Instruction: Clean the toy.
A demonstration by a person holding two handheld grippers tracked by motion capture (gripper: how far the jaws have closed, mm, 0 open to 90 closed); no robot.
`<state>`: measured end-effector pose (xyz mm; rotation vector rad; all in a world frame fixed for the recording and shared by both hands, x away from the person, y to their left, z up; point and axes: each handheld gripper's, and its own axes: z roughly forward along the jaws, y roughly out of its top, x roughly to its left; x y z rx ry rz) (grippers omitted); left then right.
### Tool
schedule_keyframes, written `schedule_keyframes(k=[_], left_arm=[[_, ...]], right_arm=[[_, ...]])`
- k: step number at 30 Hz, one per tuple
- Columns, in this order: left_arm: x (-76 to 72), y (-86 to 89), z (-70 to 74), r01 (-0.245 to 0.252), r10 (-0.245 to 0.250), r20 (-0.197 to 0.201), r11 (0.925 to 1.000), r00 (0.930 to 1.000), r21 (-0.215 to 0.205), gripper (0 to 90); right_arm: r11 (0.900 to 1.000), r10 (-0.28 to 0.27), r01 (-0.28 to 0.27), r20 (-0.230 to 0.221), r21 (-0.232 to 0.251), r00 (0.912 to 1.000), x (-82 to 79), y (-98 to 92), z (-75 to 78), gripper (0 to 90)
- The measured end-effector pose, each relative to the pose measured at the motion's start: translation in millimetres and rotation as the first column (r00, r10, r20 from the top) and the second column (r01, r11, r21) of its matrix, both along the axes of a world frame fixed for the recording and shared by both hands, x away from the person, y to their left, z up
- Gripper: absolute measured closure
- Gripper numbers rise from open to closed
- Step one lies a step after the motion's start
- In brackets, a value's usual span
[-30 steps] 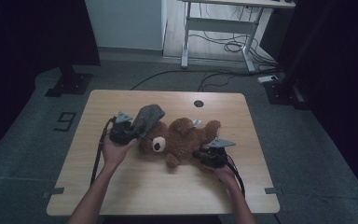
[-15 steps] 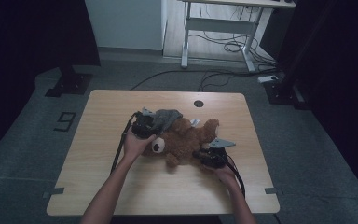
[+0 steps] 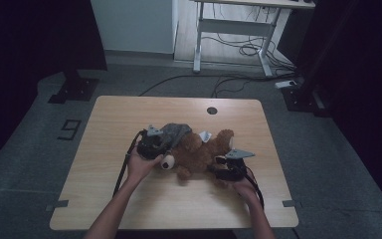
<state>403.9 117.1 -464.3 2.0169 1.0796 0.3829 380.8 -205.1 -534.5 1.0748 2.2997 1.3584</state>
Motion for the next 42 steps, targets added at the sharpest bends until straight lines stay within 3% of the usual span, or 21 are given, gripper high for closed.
schedule_keyframes(k=[4, 8, 15, 17, 19, 24, 29, 31, 34, 36, 38, 40, 42], left_arm=[[-10.5, 1.2, -4.4, 0.006, -0.005, 0.018, 0.9998, 0.9998, -0.018, 78.4], [-22.2, 3.6, -9.1, 0.017, -0.016, 0.039, 0.9993, 0.9991, -0.033, 78.4], [-38.6, 6.8, -15.9, 0.04, -0.036, 0.058, 0.9977, 0.9976, -0.056, 78.4], [-41.2, 8.3, -16.6, 0.047, -0.043, 0.058, 0.9971, 0.9974, -0.06, 78.3], [-43.5, 9.6, -17.6, 0.05, -0.047, 0.056, 0.9964, 0.9973, -0.068, 78.3], [-49.6, 12.3, -19.9, 0.057, -0.052, 0.058, 0.9948, 0.9969, -0.084, 78.2], [-56.0, 13.8, -21.1, 0.063, -0.057, 0.065, 0.9941, 0.9962, -0.088, 78.0], [-61.5, 15.3, -16.6, 0.067, -0.061, 0.069, 0.9933, 0.9957, -0.094, 77.8], [-67.8, 17.2, 1.3, 0.066, -0.054, 0.111, 0.9918, 0.9923, -0.109, 76.8], [-68.6, 16.3, 21.9, 0.058, -0.039, 0.166, 0.9918, 0.9853, -0.114, 76.7], [-65.1, 13.2, 39.3, 0.062, -0.038, 0.197, 0.9913, 0.9797, -0.116, 76.6], [-58.0, 6.5, 51.1, 0.064, -0.04, 0.203, 0.9913, 0.9783, -0.115, 76.5], [-48.7, -4.5, 53.4, 0.07, -0.05, 0.177, 0.9915, 0.9829, -0.11, 76.4]], right_arm=[[0.997, -0.053, 0.052, 0.026, 0.051, 0.9983, -6.0, -15.6, 9.1, 29.7], [0.987, -0.113, 0.106, 0.054, 0.121, 0.9922, -9.9, -30.9, 22.6, 22.7], [0.978, -0.123, 0.101, 0.112, 0.181, 0.9861, -16.5, -25.1, 49.9, 18.2], [0.977, -0.119, 0.098, 0.107, 0.187, 0.9871, -16.2, -21.6, 52.3, 21.2], [0.981, -0.088, 0.072, 0.085, 0.18, 0.9925, -14.9, -17.8, 49.2, 31.0], [0.997, -0.038, 0.036, 0.03, 0.07, 0.9988, -15.7, -6.3, 32.0, 45.3], [0.994, -0.021, 0.022, -0.008, 0.111, 0.9997, -21.1, -11.5, 20.8, 53.8], [0.994, -0.007, 0.008, -0.009, 0.113, 0.9999, -25.4, -13.3, 16.2, 54.6], [0.992, 0.001, 0.001, -0.017, 0.128, 0.9999, -29.9, -15.3, 11.6, 55.8], [0.992, 0.008, -0.006, -0.012, 0.128, 0.9999, -31.3, -14.6, 9.7, 55.9], [0.992, 0.017, -0.017, -0.002, 0.121, 0.9999, -32.3, -13.3, 9.0, 55.8], [0.993, 0.029, -0.03, 0.013, 0.11, 0.9995, -33.5, -12.2, 9.0, 55.7], [0.993, 0.035, -0.036, 0.016, 0.109, 0.9993, -33.5, -12.8, 8.9, 55.7]])
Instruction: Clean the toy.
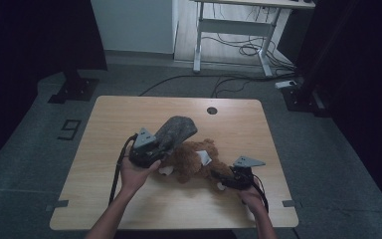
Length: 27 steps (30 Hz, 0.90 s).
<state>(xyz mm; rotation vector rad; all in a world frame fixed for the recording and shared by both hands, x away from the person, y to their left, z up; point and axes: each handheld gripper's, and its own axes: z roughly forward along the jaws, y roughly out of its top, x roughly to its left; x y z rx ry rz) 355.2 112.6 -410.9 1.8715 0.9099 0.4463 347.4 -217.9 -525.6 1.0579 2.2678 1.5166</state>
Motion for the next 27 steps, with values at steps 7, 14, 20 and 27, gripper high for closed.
schedule_keyframes(k=[7, 14, 20, 27], left_arm=[[18.2, -21.0, -51.2, -0.001, 0.007, -0.098, 0.9975, 0.9952, 0.07, 76.1], [5.3, 15.6, -46.3, -0.033, 0.037, -0.078, 0.9982, 0.9963, 0.049, 76.8], [-0.6, 46.2, -51.4, -0.09, 0.091, -0.072, 0.9957, 0.9932, 0.022, 77.2], [1.5, 70.2, -65.2, -0.166, 0.166, -0.092, 0.9861, 0.9818, 0.001, 77.1]], right_arm=[[1.0, -0.005, 0.005, -0.007, 0.003, 1.0, 0.8, -3.2, -0.3, 55.7], [1.0, 0.018, -0.018, -0.005, 0.007, 0.9998, 1.4, -3.7, -0.5, 55.9], [1.0, 0.016, -0.016, -0.002, 0.005, 0.9999, 1.7, -3.4, -0.3, 55.9], [1.0, 0.017, -0.017, -0.007, 0.007, 0.9998, 2.0, -3.6, -0.7, 55.8]])
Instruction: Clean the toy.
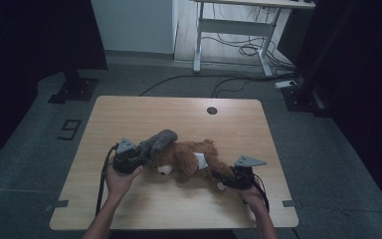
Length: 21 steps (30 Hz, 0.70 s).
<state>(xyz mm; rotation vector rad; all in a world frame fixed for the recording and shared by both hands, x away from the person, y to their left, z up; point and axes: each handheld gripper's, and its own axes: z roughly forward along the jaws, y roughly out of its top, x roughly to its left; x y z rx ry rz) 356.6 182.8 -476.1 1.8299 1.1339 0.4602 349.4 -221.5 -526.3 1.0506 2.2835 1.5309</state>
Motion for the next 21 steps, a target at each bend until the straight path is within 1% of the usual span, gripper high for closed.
schedule_keyframes(k=[1, 3, 4, 5, 6, 7, 8, 9, 11, 13, 15, 16, 18, 20, 21], left_arm=[[0.3, 1.3, -2.0, -0.009, 0.009, -0.001, 0.9999, 1.0, 0.006, 77.2], [2.3, 5.8, -9.1, -0.03, 0.03, -0.021, 0.9994, 0.9993, 0.017, 77.2], [2.3, 5.8, -9.1, -0.03, 0.03, -0.021, 0.9994, 0.9993, 0.017, 77.2], [4.9, 10.2, -18.5, -0.049, 0.05, -0.057, 0.9983, 0.9971, 0.032, 77.3], [6.9, 12.2, -25.1, -0.052, 0.055, -0.088, 0.998, 0.9946, 0.037, 77.3], [9.1, 14.1, -33.3, -0.05, 0.053, -0.126, 0.9984, 0.9906, 0.027, 77.3], [11.5, 15.9, -42.0, -0.036, 0.037, -0.167, 0.9993, 0.9853, 0.004, 77.2], [12.5, 17.0, -49.6, -0.031, 0.025, -0.184, 0.9991, 0.9825, -0.028, 77.1], [12.5, 17.3, -57.0, -0.028, 0.015, -0.19, 0.9974, 0.9818, -0.066, 77.2], [12.0, 17.3, -55.4, -0.026, 0.013, -0.186, 0.9971, 0.9825, -0.071, 77.2], [10.1, 19.0, -47.3, -0.025, 0.012, -0.17, 0.9971, 0.9853, -0.072, 77.3], [8.1, 20.4, -40.0, -0.027, 0.017, -0.149, 0.9971, 0.9887, -0.071, 77.3], [2.1, 23.2, -18.5, -0.028, 0.019, -0.09, 0.9944, 0.9957, -0.102, 77.3], [-2.4, 20.4, 0.9, -0.01, 0.006, -0.042, 0.9938, 0.9991, -0.111, 77.2], [-5.5, 14.6, 14.4, 0.011, -0.012, -0.008, 0.9944, 0.9999, -0.105, 77.2]], right_arm=[[1.0, 0.0, 0.0, -0.001, 0.0, 1.0, 0.1, -0.1, 0.0, 55.8], [1.0, -0.002, 0.002, -0.002, 0.001, 1.0, 0.3, -0.4, -0.2, 55.8], [1.0, -0.002, 0.002, -0.002, 0.001, 1.0, 0.3, -0.4, -0.2, 55.8], [1.0, -0.006, 0.006, -0.003, 0.001, 1.0, 0.7, -0.7, -0.6, 55.8], [1.0, -0.009, 0.009, -0.004, 0.001, 1.0, 0.9, -0.8, -0.8, 55.8], [1.0, -0.01, 0.01, -0.006, 0.003, 0.9999, 1.2, -1.0, -1.2, 55.8], [1.0, -0.012, 0.012, -0.008, 0.004, 0.9999, 1.4, -1.2, -1.5, 55.9], [1.0, -0.013, 0.013, -0.009, 0.004, 0.9999, 1.6, -1.4, -1.8, 55.8], [1.0, -0.013, 0.013, -0.009, 0.006, 0.9999, 1.8, -1.4, -2.1, 55.9], [1.0, -0.013, 0.013, -0.008, 0.005, 0.9999, 2.1, -1.7, -2.3, 55.9], [1.0, -0.018, 0.018, -0.006, 0.005, 0.9998, 2.8, -2.5, -2.8, 55.8], [1.0, -0.02, 0.02, -0.007, 0.005, 0.9998, 2.9, -2.9, -2.9, 55.8], [1.0, -0.022, 0.022, -0.01, 0.008, 0.9997, 3.4, -4.1, -3.3, 55.9], [1.0, -0.016, 0.016, -0.009, 0.01, 0.9998, 4.0, -4.2, -3.5, 55.8], [1.0, -0.013, 0.013, -0.006, 0.009, 0.9999, 4.1, -4.1, -3.4, 55.9]])
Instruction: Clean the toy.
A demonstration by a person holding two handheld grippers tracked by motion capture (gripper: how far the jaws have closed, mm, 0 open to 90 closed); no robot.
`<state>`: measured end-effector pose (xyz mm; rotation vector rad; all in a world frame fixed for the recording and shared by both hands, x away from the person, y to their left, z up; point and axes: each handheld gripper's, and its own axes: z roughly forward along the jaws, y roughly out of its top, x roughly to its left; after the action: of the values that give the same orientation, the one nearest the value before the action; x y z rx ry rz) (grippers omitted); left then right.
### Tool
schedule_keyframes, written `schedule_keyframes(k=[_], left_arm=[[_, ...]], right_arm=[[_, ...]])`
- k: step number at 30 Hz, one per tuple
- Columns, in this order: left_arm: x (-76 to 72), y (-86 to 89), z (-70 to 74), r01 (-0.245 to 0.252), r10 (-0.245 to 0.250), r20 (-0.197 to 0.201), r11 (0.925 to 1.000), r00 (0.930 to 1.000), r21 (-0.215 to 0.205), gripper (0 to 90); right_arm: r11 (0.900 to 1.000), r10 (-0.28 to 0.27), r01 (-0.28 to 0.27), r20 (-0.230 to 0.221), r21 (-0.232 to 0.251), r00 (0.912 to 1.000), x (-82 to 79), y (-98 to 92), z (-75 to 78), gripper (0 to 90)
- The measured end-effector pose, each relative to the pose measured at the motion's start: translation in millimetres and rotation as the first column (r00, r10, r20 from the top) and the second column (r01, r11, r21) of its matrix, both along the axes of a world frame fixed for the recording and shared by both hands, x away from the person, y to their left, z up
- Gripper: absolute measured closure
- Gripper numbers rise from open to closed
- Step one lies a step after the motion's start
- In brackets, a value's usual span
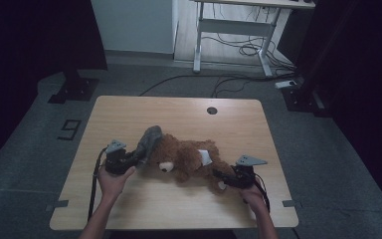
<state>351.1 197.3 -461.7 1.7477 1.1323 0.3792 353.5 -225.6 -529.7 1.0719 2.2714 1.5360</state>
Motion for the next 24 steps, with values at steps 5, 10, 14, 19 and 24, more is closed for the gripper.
schedule_keyframes(k=[5, 10, 14, 19, 24], left_arm=[[-4.4, -41.1, 33.9, 0.085, -0.088, 0.083, 0.9958, 0.9927, 0.032, 77.0], [13.3, -82.3, 9.4, 0.13, -0.133, 0.006, 0.98, 0.9911, 0.15, 76.7], [20.5, -81.4, -12.4, 0.112, -0.112, -0.006, 0.9874, 0.9936, 0.111, 77.2], [15.7, -69.4, 0.7, 0.111, -0.111, -0.007, 0.9808, 0.9937, 0.16, 77.3], [15.2, -37.1, -0.1, 0.025, -0.025, -0.002, 0.9892, 0.9997, 0.144, 77.4]], right_arm=[[1.0, 0.001, -0.001, 0.011, -0.008, 0.9999, -1.7, 1.5, 0.5, 55.9], [1.0, 0.002, -0.002, 0.012, -0.009, 0.9999, -1.8, 1.4, 0.4, 55.9], [1.0, 0.013, -0.013, 0.017, -0.012, 0.9998, -2.0, 2.2, 1.1, 55.9], [1.0, 0.026, -0.026, 0.019, -0.006, 0.9995, -1.9, 1.4, 0.3, 55.9], [1.0, 0.021, -0.021, 0.014, 0.0, 0.9997, -1.9, 1.2, -0.2, 55.9]])
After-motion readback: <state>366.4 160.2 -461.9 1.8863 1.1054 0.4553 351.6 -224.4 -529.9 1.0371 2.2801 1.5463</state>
